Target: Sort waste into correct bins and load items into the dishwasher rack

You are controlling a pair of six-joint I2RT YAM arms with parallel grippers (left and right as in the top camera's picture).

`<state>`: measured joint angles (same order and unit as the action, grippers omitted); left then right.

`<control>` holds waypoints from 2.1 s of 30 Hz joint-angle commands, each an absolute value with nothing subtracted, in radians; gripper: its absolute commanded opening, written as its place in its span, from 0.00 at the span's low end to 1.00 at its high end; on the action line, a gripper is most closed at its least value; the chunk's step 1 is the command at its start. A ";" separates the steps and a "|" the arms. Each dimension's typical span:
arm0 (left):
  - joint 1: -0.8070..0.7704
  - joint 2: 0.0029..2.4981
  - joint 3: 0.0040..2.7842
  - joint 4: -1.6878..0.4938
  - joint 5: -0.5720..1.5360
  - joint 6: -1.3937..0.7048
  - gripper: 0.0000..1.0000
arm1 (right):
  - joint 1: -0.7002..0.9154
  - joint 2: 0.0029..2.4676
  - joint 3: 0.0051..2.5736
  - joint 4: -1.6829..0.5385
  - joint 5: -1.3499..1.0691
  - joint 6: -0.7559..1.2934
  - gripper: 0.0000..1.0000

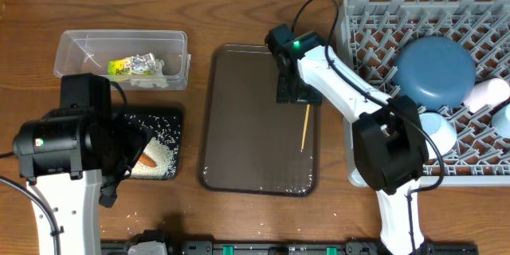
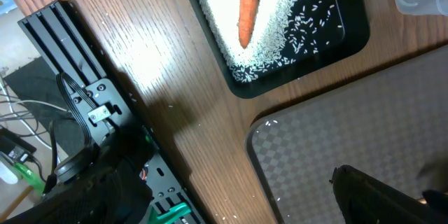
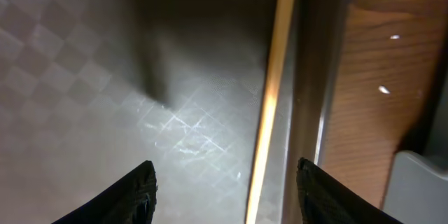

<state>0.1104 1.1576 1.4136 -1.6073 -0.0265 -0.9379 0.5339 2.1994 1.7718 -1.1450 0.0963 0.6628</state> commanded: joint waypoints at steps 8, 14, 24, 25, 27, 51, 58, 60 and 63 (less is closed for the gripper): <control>0.114 1.158 1.411 -1.622 -0.041 -0.928 0.98 | 0.470 2.273 1.769 -1.142 0.018 0.649 0.60; 0.114 1.158 1.411 -1.622 -0.041 -0.928 0.98 | 0.450 2.278 1.769 -1.118 -0.037 0.555 0.59; 0.114 1.158 1.411 -1.622 -0.041 -0.928 0.98 | 0.479 2.278 1.731 -1.080 -0.058 0.553 0.51; 0.114 1.158 1.411 -1.622 -0.041 -0.928 0.98 | 0.485 2.278 1.702 -1.050 -0.066 0.553 0.51; 0.114 1.158 1.411 -1.622 -0.041 -0.928 0.98 | 0.491 2.278 1.664 -1.019 -0.068 0.558 0.49; 0.114 1.158 1.411 -1.622 -0.041 -0.928 0.98 | 0.316 1.894 1.943 -1.180 -0.122 0.163 0.01; 0.114 1.158 1.411 -1.622 -0.041 -0.928 0.98 | 0.171 1.849 1.932 -1.188 -0.097 0.027 0.01; 0.114 1.158 1.411 -1.622 -0.041 -0.928 0.98 | 0.138 1.862 1.920 -1.179 -0.078 0.025 0.01; 0.114 1.158 1.411 -1.622 -0.041 -0.928 0.98 | 0.101 1.896 1.914 -1.171 -0.072 0.025 0.01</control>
<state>0.1104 1.1572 1.4136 -1.6073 -0.0265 -0.9379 0.1276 1.8545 1.9324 -1.1767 -0.0921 0.0681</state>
